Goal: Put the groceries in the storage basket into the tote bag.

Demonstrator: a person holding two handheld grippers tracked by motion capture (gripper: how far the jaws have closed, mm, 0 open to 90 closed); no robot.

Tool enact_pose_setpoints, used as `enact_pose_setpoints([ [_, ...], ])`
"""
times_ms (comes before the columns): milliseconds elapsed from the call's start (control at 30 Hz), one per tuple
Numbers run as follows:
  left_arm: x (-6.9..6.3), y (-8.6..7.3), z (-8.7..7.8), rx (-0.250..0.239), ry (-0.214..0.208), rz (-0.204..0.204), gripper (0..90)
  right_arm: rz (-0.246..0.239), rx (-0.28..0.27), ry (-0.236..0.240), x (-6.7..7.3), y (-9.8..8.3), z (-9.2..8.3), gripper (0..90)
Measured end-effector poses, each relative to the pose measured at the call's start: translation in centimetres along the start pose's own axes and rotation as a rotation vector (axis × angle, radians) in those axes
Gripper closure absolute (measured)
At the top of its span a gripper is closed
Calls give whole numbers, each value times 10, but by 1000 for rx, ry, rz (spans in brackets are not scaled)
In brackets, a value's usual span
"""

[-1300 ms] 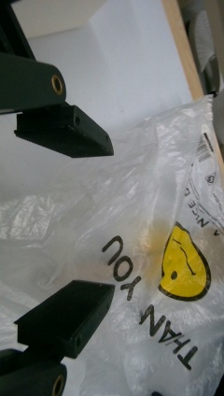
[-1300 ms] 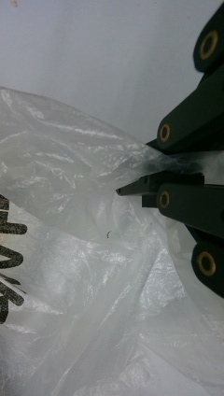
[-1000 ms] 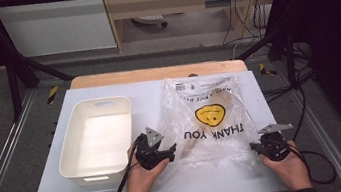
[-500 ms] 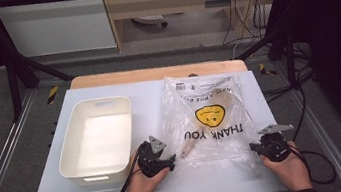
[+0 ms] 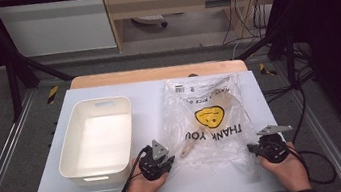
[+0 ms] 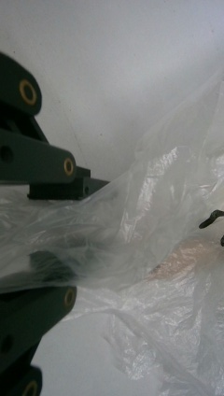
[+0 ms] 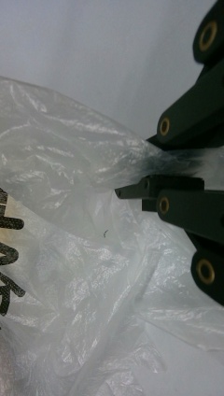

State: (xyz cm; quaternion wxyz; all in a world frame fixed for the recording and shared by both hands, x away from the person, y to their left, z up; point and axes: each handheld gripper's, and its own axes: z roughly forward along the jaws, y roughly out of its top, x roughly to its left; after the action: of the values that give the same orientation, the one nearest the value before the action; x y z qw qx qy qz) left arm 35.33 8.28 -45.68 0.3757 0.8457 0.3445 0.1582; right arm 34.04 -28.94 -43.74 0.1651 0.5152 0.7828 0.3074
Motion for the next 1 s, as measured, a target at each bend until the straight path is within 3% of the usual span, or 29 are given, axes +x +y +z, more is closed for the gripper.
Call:
enact_pose_setpoints([
  [200,1,-2,0,-15,0,-1,866,-7,-17,13,3,0,0,562],
  [333,1,-2,0,-18,3,5,876,2,-35,3,2,-2,0,335],
  [467,1,-2,0,-19,4,10,878,9,-44,-24,1,-4,1,201],
  [633,1,-3,0,-20,1,10,879,19,-16,-17,-1,-5,5,168],
  [800,2,-3,1,-21,-3,8,882,-21,15,-3,6,-7,10,190],
  [933,2,-3,1,-21,-3,9,884,-74,26,8,14,-6,11,254],
  [1000,2,-3,1,-21,-1,10,884,-101,28,10,18,-6,10,327],
])
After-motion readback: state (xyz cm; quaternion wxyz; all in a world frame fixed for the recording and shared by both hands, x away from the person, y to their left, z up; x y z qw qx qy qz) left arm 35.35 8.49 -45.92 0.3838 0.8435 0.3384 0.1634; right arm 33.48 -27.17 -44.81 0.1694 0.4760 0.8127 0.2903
